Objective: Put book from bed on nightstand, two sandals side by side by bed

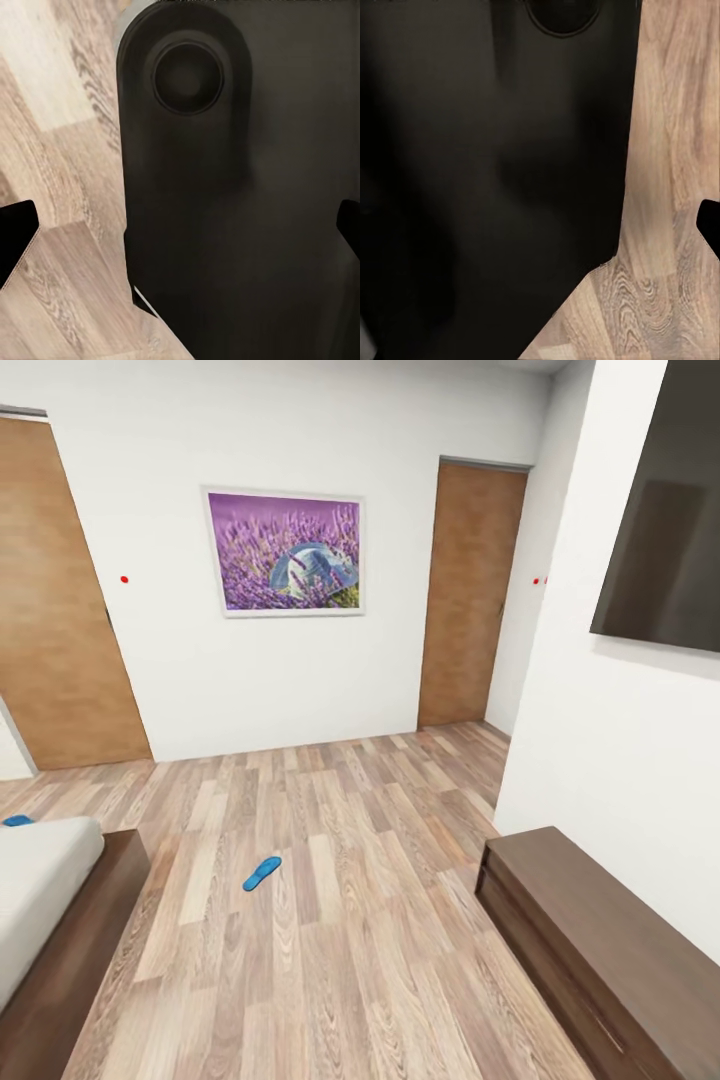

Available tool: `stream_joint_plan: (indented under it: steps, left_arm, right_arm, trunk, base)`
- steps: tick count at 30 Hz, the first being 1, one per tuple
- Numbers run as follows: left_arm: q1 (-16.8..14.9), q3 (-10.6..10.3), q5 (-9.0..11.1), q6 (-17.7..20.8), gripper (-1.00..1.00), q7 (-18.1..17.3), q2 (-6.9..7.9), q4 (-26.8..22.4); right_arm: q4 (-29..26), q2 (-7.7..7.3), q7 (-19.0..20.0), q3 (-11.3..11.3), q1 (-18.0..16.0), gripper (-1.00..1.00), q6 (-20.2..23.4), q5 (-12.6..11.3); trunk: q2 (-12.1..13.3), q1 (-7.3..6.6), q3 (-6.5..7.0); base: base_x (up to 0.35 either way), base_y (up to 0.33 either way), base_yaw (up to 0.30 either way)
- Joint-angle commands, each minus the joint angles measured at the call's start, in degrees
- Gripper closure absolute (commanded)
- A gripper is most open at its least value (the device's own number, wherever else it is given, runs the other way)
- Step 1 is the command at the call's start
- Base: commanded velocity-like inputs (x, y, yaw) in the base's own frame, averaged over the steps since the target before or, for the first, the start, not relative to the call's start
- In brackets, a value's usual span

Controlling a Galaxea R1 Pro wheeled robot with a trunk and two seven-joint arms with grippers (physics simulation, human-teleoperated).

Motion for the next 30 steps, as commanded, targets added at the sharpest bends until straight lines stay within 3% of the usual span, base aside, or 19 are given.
stream_joint_plan:
  steps: [1,19,30]
  left_arm:
    - [0.0,0.0,0.0,-0.1,-1.00,-0.1,0.01,0.0]
    - [0.0,0.0,0.0,-0.1,-1.00,-0.1,0.01,0.0]
    - [0.0,0.0,0.0,-0.1,-1.00,-0.1,-0.04,0.0]
  right_arm:
    - [0.1,0.00,0.0,0.0,0.0,-1.00,-0.2,-0.1]
    - [0.1,-0.01,0.0,-0.1,0.0,-1.00,-0.3,0.0]
    - [0.1,-0.01,0.1,-0.1,0.0,-1.00,-0.4,0.0]
  trunk:
    - [0.0,0.03,-0.03]
    - [0.0,0.03,0.02]
    - [0.0,0.03,0.17]
  base:
    - [0.252,0.054,0.014]
    - [0.252,0.016,0.007]
    - [0.253,0.001,0.132]
